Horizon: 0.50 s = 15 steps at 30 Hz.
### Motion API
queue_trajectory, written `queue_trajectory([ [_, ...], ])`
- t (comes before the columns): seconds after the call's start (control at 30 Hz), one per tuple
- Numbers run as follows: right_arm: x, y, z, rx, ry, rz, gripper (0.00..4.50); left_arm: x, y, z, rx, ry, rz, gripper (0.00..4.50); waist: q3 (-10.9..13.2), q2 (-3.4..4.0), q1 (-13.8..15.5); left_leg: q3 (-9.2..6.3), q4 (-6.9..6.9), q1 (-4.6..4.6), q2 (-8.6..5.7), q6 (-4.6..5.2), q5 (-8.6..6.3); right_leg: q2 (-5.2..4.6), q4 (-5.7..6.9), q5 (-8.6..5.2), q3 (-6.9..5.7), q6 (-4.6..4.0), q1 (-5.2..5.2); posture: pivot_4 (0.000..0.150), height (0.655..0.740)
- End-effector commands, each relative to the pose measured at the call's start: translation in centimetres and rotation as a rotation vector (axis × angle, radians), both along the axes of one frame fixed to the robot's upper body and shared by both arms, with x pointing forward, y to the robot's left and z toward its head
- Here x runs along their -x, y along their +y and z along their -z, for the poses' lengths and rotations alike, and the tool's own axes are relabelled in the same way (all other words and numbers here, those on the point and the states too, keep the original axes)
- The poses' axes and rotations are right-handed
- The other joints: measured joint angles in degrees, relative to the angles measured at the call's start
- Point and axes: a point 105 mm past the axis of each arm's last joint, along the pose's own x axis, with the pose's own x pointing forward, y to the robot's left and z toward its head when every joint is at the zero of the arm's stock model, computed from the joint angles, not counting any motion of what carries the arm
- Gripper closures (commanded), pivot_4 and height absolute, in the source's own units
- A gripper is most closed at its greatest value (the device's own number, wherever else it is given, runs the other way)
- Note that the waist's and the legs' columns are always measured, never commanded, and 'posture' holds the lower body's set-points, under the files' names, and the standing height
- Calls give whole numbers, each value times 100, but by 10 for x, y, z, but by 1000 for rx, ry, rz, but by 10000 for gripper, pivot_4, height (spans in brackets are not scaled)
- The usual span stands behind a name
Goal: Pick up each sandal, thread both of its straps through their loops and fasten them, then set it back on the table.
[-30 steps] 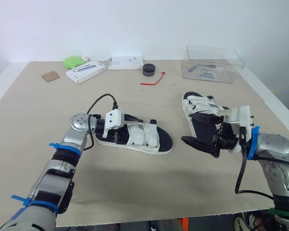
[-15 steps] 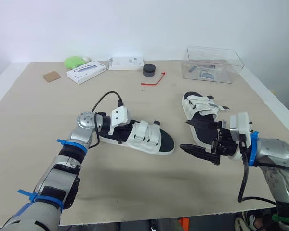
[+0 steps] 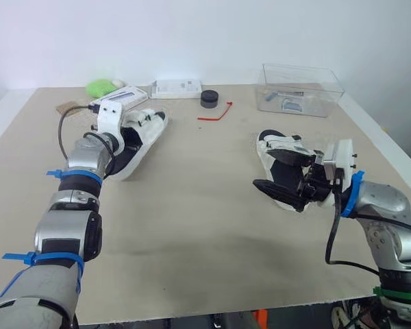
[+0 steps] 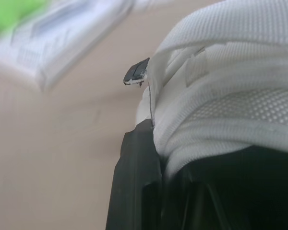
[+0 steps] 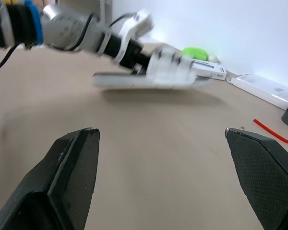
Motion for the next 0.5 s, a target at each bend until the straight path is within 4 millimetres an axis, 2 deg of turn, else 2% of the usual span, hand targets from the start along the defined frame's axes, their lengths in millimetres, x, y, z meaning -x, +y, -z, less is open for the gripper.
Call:
queue_trajectory([
  [0.03, -1, 1, -9, -10, -24, -10, 0, 1, 4, -7, -42, -7, -58, 44641, 0, 0, 29, 5, 0, 0, -8, 1, -1, -8, 0, 0, 7, 0, 0, 1500, 7400],
  [0.1, -2, 1, -8, 0, -24, -14, 0, 4, 0, -5, -50, 2, -62, 44641, 0, 0, 27, 12, 1, 0, -9, 0, -4, -11, -4, 2, 13, 5, 0, 1500, 7400],
  [0.23, -4, 0, -7, 9, -20, -16, 0, 15, 10, -2, -94, 13, -131, 44641, 0, 0, 11, 16, 2, 2, -8, 0, -6, -10, -4, 2, 19, 7, 0, 1500, 7400],
  [0.5, -3, 2, -2, 15, -6, -20, 0, 46, 9, 0, -135, 34, -175, 44641, 0, 0, -42, 14, 1, 11, -2, -3, -6, -3, 4, 1, 20, 5, 1, 1500, 7400],
])
